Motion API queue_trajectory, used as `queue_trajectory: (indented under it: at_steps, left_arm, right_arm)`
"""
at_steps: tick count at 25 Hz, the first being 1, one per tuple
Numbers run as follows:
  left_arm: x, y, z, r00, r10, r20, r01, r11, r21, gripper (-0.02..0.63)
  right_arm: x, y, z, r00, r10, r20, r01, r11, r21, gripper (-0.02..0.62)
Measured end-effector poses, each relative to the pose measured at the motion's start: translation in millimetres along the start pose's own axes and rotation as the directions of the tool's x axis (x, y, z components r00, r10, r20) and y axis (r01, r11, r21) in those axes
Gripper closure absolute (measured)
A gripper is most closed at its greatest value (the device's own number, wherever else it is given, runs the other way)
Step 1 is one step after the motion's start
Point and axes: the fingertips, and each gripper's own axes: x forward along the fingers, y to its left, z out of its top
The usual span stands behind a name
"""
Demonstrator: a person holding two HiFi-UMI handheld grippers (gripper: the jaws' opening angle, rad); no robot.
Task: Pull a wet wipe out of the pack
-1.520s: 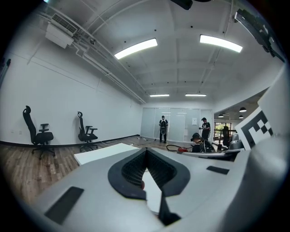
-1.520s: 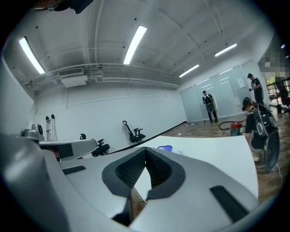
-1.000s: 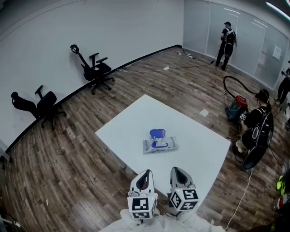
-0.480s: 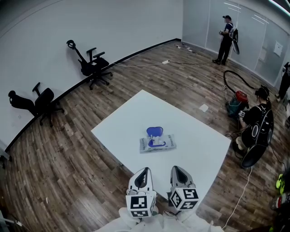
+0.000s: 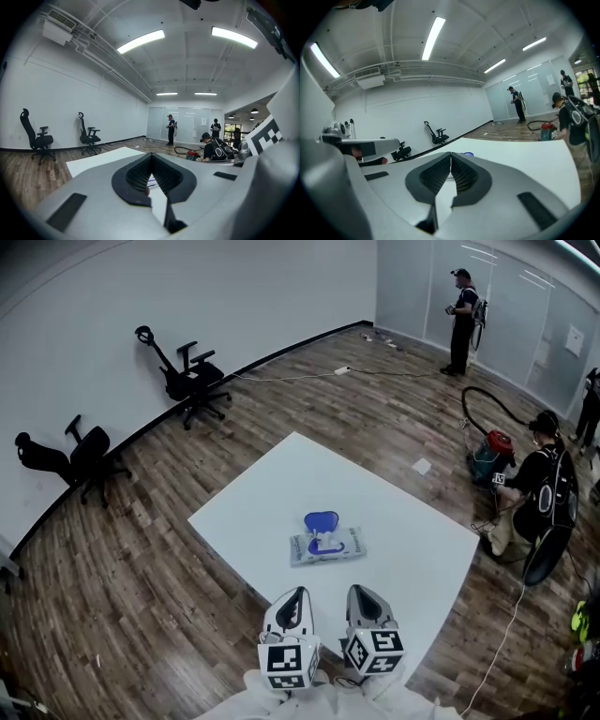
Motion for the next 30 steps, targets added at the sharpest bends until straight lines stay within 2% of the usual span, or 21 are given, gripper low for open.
queue_trajectory:
  at_steps: [12, 14, 22, 30]
  left_arm:
    - [26.5, 16.5, -5.0, 1.0, -0.006, -0.027, 0.006, 1.0, 0.021, 0.606]
    - [30.6, 20.0, -4.7, 1.0, -0.001, -0.032, 0.001, 1.0, 0.02, 0.606]
    - [44.4, 30.2, -7.3, 0.999, 0.007, -0.037, -0.007, 1.0, 0.006, 0.606]
    - [53.0, 42.7, -11.7, 0.999, 0.02, -0.043, -0.019, 1.0, 0.008, 0.606]
  right_arm:
    - [48.3, -9.8, -3.9, 0.999, -0.019, -0.03, 0.018, 1.0, -0.025, 0.577]
    - [58.2, -12.7, -2.3, 0.999, -0.018, -0.033, 0.017, 1.0, -0.026, 0.558]
    - [97.1, -24.3, -6.4, 0.998, -0.029, -0.061, 0.027, 0.999, -0.028, 0.555]
    - [134.2, -31.2, -24.3, 0.993, -0.034, -0.115, 0.032, 0.999, -0.019, 0.538]
